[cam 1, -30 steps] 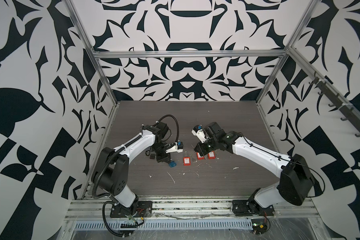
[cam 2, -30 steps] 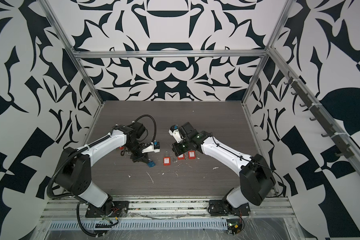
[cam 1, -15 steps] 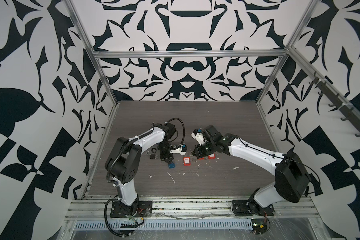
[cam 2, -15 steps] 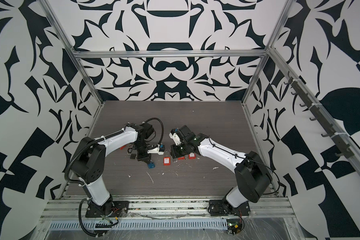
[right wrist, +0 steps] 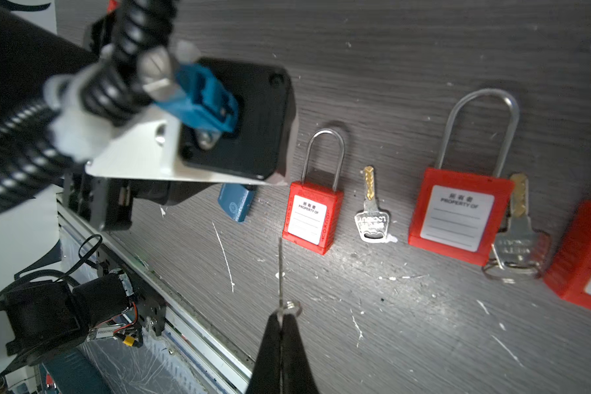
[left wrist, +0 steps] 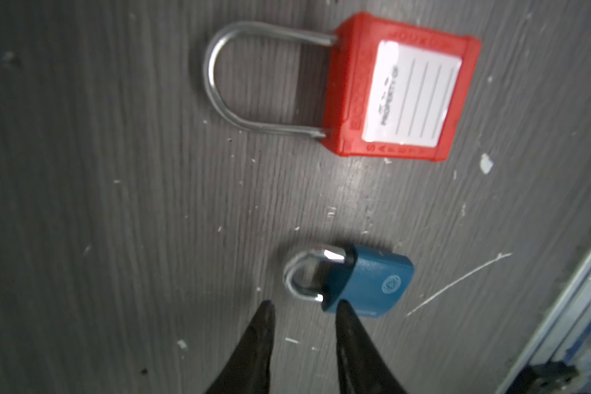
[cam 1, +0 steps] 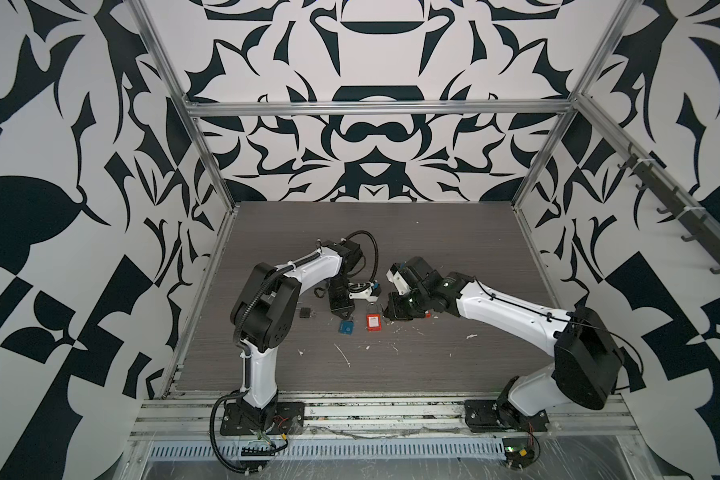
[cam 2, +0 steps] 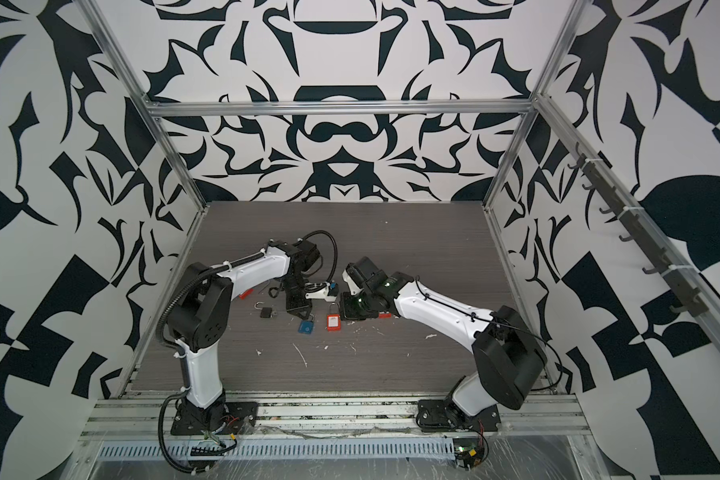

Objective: Lock with the key

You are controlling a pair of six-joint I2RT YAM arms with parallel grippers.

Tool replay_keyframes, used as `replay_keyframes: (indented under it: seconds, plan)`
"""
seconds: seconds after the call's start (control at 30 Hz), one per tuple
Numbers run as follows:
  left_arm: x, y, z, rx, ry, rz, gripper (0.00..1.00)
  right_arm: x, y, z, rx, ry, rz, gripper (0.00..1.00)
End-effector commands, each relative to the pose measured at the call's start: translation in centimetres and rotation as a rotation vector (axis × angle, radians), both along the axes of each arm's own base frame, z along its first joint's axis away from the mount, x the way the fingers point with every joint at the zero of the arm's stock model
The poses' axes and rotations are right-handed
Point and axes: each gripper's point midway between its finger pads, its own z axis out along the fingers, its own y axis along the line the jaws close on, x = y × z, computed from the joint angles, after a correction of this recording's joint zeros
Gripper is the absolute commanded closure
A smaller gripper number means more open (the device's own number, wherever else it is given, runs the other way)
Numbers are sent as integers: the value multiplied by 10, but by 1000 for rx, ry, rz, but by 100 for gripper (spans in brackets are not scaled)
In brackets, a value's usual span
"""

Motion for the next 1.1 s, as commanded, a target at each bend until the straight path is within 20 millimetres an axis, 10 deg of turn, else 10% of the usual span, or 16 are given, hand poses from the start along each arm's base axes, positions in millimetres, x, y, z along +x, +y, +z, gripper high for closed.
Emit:
replay_keyframes:
  seconds: [0.0, 0.2, 0.5, 0.77, 1.07]
  plan:
    - [15, -4, 6, -20, -47, -2, 60, -3, 2, 15, -3, -22, -37, 100]
    - [59, -2, 47, -185, -158, 200, 55, -10, 14, 20, -35, -23, -2, 100]
    - [93, 59, 113, -509, -386, 731, 55, -8, 44, 3, -131, 101, 18, 100]
    - [62, 93, 151, -714, -541, 926, 51, -7, 72, -27, -161, 240, 33, 100]
    - [47, 127, 151, -712, -576, 1220, 35, -4, 82, -53, -193, 291, 48, 100]
